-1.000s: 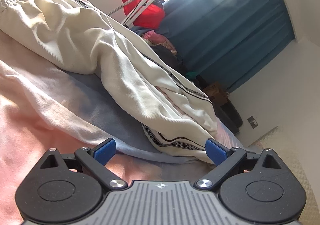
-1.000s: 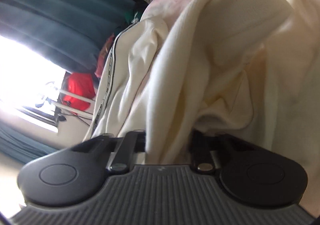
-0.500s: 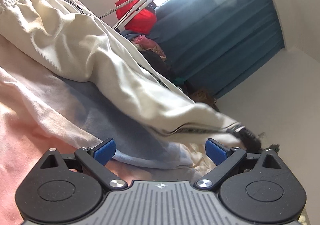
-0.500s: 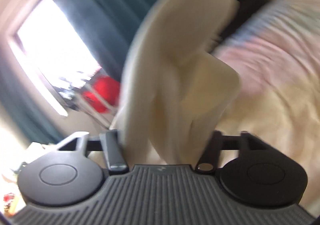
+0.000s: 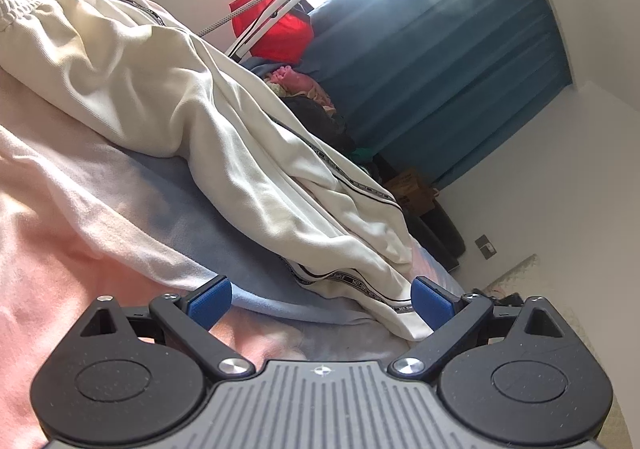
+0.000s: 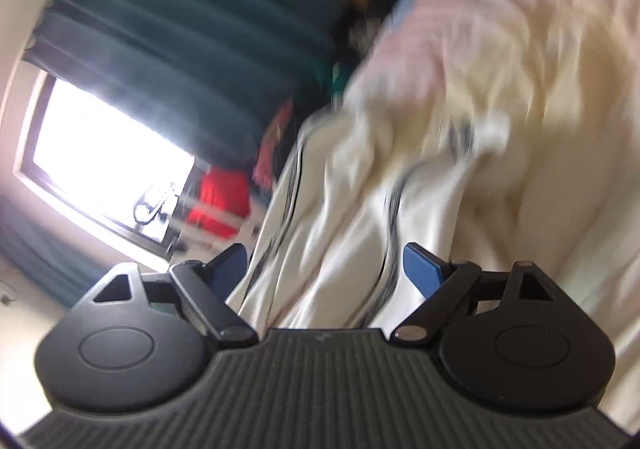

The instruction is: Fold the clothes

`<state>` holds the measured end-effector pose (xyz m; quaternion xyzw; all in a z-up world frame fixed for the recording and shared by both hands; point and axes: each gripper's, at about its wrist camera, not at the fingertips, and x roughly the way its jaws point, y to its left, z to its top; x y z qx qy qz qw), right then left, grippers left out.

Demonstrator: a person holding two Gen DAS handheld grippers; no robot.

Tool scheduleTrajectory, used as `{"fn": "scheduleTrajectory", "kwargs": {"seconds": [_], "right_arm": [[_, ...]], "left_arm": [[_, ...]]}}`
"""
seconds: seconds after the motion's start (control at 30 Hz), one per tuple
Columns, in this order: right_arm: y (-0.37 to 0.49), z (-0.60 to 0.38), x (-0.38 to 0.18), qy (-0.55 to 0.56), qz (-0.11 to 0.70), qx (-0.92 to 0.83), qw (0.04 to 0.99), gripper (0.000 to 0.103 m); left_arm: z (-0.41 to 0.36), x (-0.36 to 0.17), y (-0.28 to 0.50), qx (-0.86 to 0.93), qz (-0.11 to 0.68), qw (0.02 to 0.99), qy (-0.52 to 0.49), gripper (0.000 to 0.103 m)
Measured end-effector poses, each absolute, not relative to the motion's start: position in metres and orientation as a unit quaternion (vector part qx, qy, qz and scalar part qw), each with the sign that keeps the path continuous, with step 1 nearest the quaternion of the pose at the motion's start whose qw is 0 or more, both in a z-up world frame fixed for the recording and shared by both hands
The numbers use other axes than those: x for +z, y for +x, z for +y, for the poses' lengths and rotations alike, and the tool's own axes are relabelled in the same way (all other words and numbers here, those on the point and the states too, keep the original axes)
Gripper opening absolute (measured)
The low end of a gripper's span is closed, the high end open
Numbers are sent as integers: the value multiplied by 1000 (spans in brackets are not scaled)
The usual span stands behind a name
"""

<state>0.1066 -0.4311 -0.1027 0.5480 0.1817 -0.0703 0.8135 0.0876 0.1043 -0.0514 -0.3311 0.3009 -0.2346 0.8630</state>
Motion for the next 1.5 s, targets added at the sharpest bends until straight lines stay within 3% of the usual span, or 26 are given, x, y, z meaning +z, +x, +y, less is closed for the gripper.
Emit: {"fn": "scheduleTrajectory", "kwargs": {"seconds": [0.1, 0.3, 0.53, 0.83, 0.87, 0.93, 0.97, 1.0, 1.03, 1.27, 1.37, 1.5], "right_arm": [[130, -417, -128, 543, 240, -95, 799, 77], [162, -421, -140, 537, 245, -128, 797, 69], [133, -411, -137, 534, 269, -135, 790, 68], [142, -442, -131, 494, 189, -166, 833, 68], [149, -448, -133, 495, 189, -174, 830, 65], [165, -460, -135, 505, 197, -194, 818, 37], [173, -466, -132, 510, 200, -204, 811, 28], [184, -468, -122, 499, 202, -211, 816, 12], [196, -468, -109, 484, 204, -216, 823, 7], [215, -435, 30, 351, 51, -124, 927, 6], [190, -440, 24, 344, 52, -153, 925, 6], [160, -474, -52, 406, 159, -216, 874, 6]], "left_arm": [[104, -55, 91, -229, 307, 863, -330, 97], [103, -64, 104, -226, 315, 857, -338, 97], [105, -76, 117, -225, 330, 846, -352, 97], [103, -72, 111, -222, 327, 851, -345, 97], [103, -72, 111, -221, 325, 853, -343, 97], [103, -71, 111, -218, 323, 858, -336, 97], [103, -71, 112, -217, 323, 858, -335, 97], [103, -72, 112, -216, 323, 858, -335, 97], [104, -72, 113, -216, 322, 858, -336, 97], [110, -71, 115, -217, 312, 860, -341, 97], [112, -71, 114, -220, 311, 858, -345, 97], [110, -67, 110, -224, 307, 862, -336, 97]]}}
